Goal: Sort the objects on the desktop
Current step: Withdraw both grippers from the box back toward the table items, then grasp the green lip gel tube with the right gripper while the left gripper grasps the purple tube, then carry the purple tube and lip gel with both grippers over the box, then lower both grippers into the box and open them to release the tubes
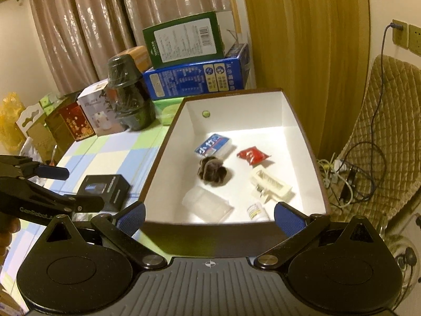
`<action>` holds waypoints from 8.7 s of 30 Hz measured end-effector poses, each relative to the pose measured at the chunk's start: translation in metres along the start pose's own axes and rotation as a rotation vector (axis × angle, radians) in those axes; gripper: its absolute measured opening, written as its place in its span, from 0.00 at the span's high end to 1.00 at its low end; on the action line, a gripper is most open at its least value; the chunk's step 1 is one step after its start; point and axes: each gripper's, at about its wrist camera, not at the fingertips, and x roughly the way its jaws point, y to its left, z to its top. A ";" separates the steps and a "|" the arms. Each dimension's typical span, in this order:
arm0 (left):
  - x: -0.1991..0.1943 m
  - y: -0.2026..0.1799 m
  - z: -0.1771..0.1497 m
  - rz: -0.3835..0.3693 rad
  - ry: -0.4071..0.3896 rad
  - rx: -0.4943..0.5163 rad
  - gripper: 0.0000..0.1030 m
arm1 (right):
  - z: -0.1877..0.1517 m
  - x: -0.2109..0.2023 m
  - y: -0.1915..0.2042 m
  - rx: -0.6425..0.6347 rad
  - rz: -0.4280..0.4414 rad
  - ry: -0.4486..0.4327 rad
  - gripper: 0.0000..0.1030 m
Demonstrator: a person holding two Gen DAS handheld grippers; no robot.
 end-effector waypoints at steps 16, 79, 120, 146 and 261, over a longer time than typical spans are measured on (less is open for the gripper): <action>-0.029 0.029 -0.048 0.020 0.034 -0.052 0.05 | -0.031 -0.004 0.037 0.011 0.037 0.076 0.02; 0.016 0.235 -0.154 0.096 0.157 -0.159 0.14 | -0.086 0.192 0.258 -0.127 0.078 0.278 0.57; 0.096 0.246 -0.137 0.003 0.161 -0.049 0.71 | -0.092 0.195 0.203 -0.155 -0.139 0.212 0.85; 0.020 0.217 -0.158 0.037 0.132 -0.106 0.73 | -0.092 0.139 0.192 -0.128 0.001 0.234 0.86; 0.177 -0.051 0.118 -0.167 0.064 0.022 0.67 | 0.066 0.162 -0.080 0.130 0.034 0.165 0.85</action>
